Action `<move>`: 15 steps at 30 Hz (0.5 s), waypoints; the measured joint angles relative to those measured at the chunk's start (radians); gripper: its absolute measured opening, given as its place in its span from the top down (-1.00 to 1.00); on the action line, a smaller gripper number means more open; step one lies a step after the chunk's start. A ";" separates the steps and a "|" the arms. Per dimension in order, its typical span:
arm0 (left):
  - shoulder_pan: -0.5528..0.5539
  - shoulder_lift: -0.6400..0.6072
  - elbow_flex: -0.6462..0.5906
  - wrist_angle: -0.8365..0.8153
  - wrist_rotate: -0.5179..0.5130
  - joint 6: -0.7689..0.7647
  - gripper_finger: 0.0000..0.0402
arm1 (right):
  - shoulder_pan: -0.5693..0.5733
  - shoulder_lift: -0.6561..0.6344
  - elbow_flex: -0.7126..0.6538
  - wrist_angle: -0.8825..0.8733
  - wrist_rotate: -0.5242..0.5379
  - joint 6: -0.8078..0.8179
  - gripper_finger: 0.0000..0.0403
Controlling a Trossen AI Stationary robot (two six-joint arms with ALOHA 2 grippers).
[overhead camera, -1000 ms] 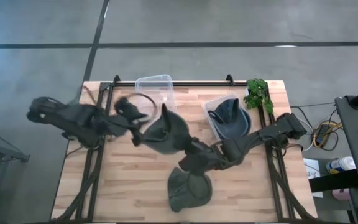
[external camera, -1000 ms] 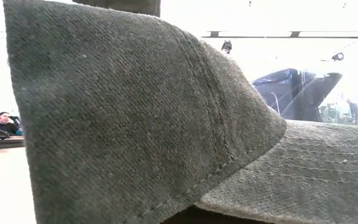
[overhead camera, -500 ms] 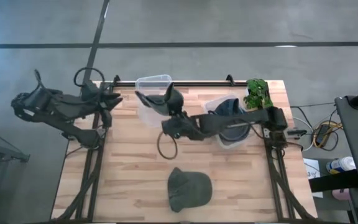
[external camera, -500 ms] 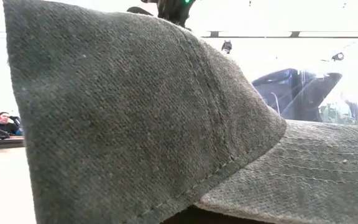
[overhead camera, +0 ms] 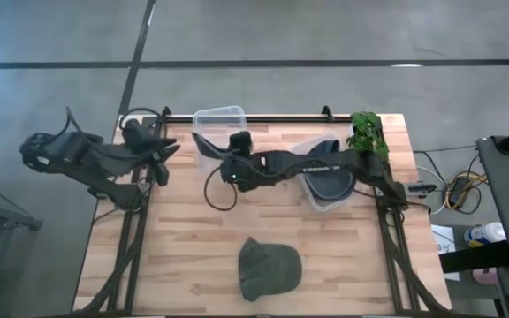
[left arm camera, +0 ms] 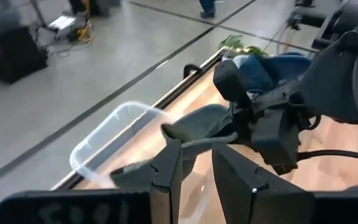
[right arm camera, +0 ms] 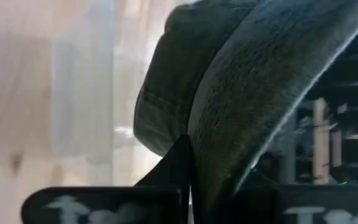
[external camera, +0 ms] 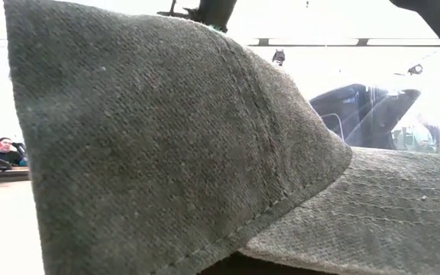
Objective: Pick & Place hat
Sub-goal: Put the left green cap into the left transparent bin
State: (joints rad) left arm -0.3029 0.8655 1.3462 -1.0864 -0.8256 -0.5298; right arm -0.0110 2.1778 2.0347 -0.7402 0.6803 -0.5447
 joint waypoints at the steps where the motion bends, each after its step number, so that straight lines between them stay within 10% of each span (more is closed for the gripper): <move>1: 0.000 0.001 -0.017 -0.002 -0.008 -0.028 0.59 | -0.009 0.016 0.023 -0.040 -0.005 0.018 0.94; 15: 0.000 0.042 -0.277 -0.062 -0.002 -0.482 0.59 | -0.082 0.144 0.282 -0.398 -0.105 -0.015 0.94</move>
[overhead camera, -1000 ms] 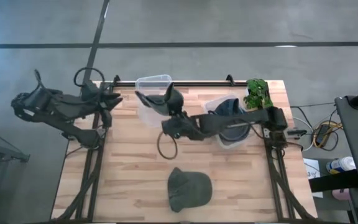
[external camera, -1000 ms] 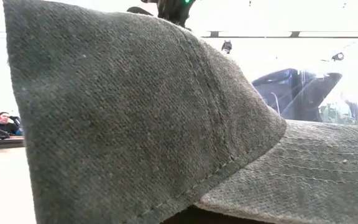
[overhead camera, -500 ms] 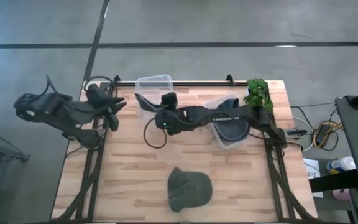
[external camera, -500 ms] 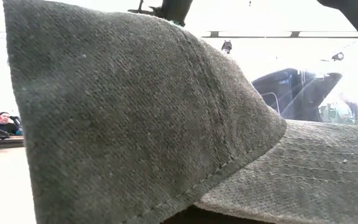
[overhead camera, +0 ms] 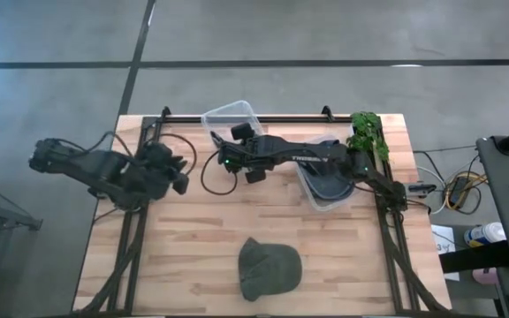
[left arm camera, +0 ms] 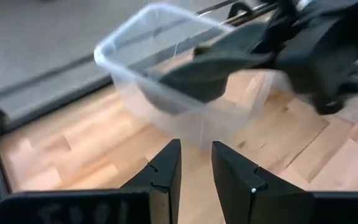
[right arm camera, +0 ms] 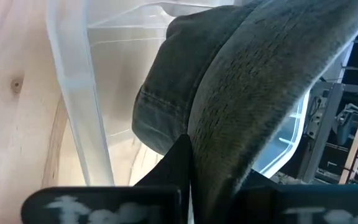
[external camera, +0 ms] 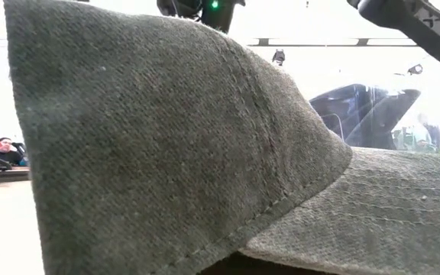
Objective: Pick & Place hat
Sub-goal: Put the left green cap into the left transparent bin
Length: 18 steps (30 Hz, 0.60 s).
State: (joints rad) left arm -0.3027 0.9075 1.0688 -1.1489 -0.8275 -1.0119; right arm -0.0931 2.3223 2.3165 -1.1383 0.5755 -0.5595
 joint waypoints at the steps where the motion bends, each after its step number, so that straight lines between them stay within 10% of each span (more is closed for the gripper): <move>1: 0.000 0.003 -0.022 0.008 0.003 -0.038 0.59 | 0.000 -0.003 0.000 0.000 0.000 -0.001 0.94; 18: 0.000 0.036 -0.118 0.147 0.067 -0.041 0.59 | -0.011 -0.041 -0.078 -0.057 -0.070 0.001 0.41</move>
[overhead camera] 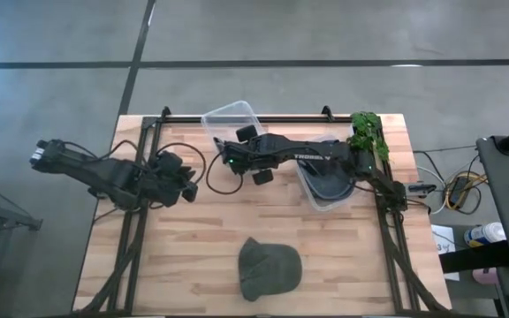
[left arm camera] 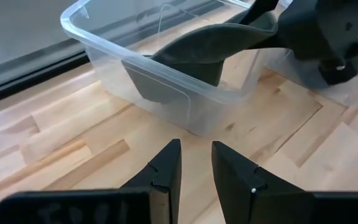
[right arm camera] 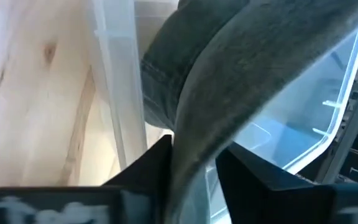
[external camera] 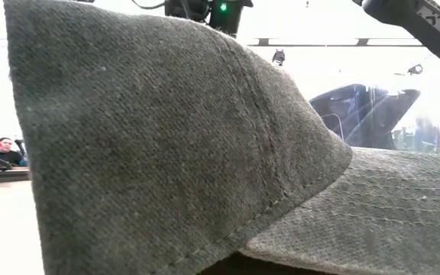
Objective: Pick & Place hat
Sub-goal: Put the left green cap into the left transparent bin
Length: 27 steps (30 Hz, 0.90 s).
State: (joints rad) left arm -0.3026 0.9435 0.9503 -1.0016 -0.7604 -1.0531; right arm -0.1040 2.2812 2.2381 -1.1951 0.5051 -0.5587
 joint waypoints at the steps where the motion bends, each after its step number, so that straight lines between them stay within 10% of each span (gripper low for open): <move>1: 0.000 -0.002 0.001 0.000 0.000 0.009 0.59 | 0.002 -0.008 -0.009 -0.003 0.005 -0.013 0.36; 10: 0.001 -0.014 -0.001 -0.004 -0.008 0.053 0.59 | 0.041 -0.100 -0.033 0.011 0.026 -0.070 0.14; 27: 0.001 -0.014 -0.002 -0.002 -0.008 0.075 0.59 | 0.032 -0.075 -0.032 0.255 -0.189 0.597 0.14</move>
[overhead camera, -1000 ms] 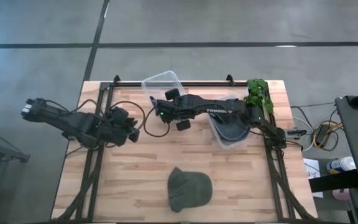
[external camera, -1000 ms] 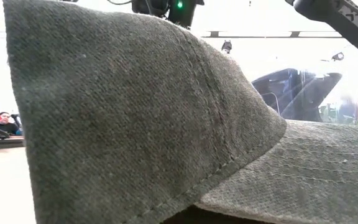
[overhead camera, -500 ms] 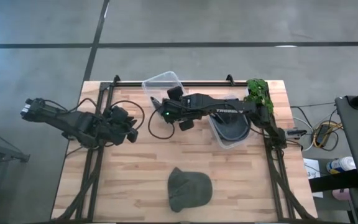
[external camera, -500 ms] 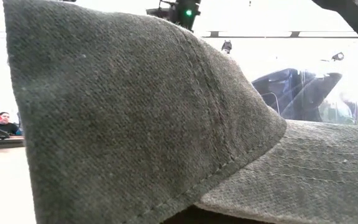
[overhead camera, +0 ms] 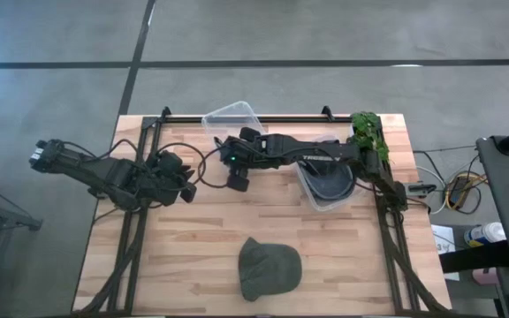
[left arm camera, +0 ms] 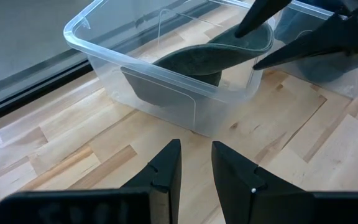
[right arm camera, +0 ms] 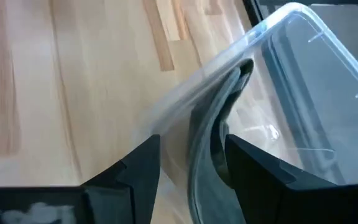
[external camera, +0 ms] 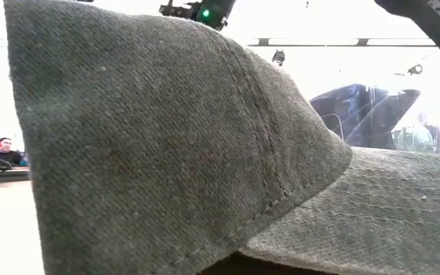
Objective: Pick & Place hat
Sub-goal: Put the left green cap into the left transparent bin, then put the green cap into the left transparent bin
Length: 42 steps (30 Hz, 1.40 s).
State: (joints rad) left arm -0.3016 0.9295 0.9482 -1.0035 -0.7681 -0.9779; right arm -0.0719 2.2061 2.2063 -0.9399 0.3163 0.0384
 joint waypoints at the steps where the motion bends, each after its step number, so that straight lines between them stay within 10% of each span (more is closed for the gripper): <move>1: 0.000 0.000 0.000 0.000 0.000 0.000 0.59 | 0.000 0.005 0.000 0.002 -0.001 0.011 0.15; 17: 0.000 0.000 -0.001 0.000 0.008 -0.019 0.59 | 0.003 0.052 -0.005 -0.051 0.096 -0.254 0.92; 42: 0.000 0.002 -0.003 0.001 0.088 0.065 0.59 | 0.012 0.027 0.064 -0.339 0.074 -0.329 0.23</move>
State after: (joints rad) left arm -0.3012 0.9312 0.9455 -1.0023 -0.6802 -0.9132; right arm -0.0597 2.2328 2.2705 -1.2793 0.3904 -0.2908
